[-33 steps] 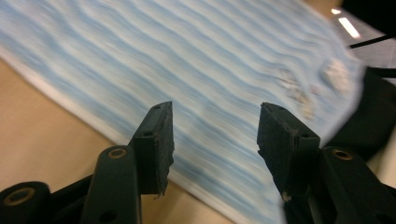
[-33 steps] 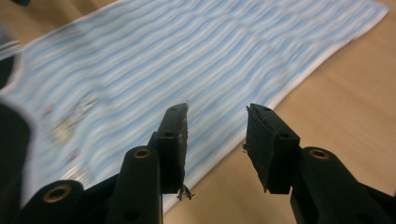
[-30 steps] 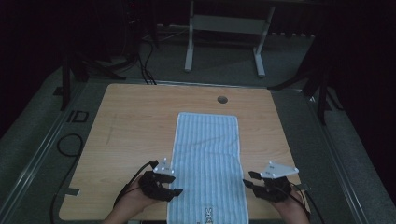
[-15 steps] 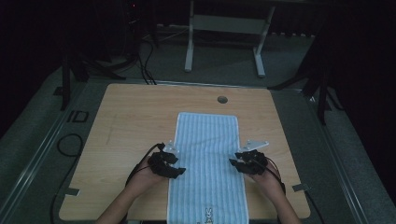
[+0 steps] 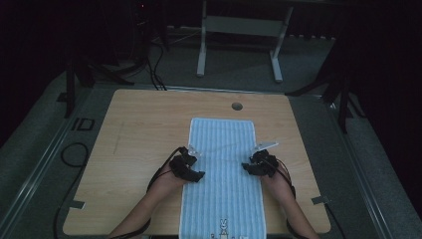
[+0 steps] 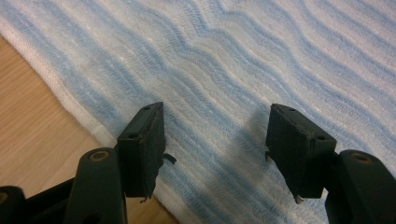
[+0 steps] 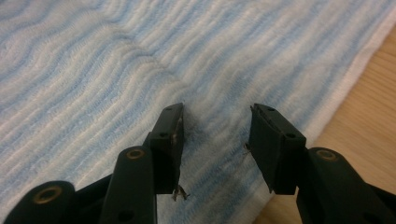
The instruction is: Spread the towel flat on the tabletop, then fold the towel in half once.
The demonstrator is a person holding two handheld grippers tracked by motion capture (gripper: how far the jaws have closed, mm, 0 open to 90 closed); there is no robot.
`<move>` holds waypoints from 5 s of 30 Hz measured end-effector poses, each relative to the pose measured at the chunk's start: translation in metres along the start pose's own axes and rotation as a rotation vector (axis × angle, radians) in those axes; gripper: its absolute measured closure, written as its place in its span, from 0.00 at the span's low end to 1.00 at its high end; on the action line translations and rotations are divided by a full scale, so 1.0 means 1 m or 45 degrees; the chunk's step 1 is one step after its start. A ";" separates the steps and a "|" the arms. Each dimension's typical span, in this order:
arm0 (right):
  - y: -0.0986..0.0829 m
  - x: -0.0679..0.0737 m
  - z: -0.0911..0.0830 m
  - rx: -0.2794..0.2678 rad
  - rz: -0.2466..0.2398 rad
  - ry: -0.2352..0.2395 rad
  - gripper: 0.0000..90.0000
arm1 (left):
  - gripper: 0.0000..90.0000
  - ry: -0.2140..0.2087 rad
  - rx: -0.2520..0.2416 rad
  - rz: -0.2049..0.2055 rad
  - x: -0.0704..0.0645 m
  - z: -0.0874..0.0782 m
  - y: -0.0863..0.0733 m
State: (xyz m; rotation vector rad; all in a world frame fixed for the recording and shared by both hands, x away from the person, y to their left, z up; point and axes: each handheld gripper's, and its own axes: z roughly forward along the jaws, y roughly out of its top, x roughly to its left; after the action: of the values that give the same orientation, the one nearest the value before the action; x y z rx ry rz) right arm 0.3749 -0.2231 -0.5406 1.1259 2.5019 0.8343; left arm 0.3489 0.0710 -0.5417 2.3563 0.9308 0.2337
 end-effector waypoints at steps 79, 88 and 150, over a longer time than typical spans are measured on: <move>0.036 -0.071 0.013 0.175 0.100 -0.155 0.97 | 0.96 0.113 0.000 -0.228 0.048 0.035 0.060; 0.041 -0.076 -0.019 0.052 0.119 -0.138 0.97 | 0.96 0.158 -0.080 -0.201 0.042 0.007 0.072; -0.064 0.008 -0.056 0.021 0.058 -0.002 0.75 | 0.61 -0.088 0.004 -0.029 -0.054 -0.009 -0.009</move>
State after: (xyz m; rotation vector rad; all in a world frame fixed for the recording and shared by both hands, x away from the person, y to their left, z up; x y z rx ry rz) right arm 0.3060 -0.2734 -0.5351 1.1929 2.4950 0.8263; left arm 0.3009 0.0439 -0.5368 2.3395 0.9252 0.1406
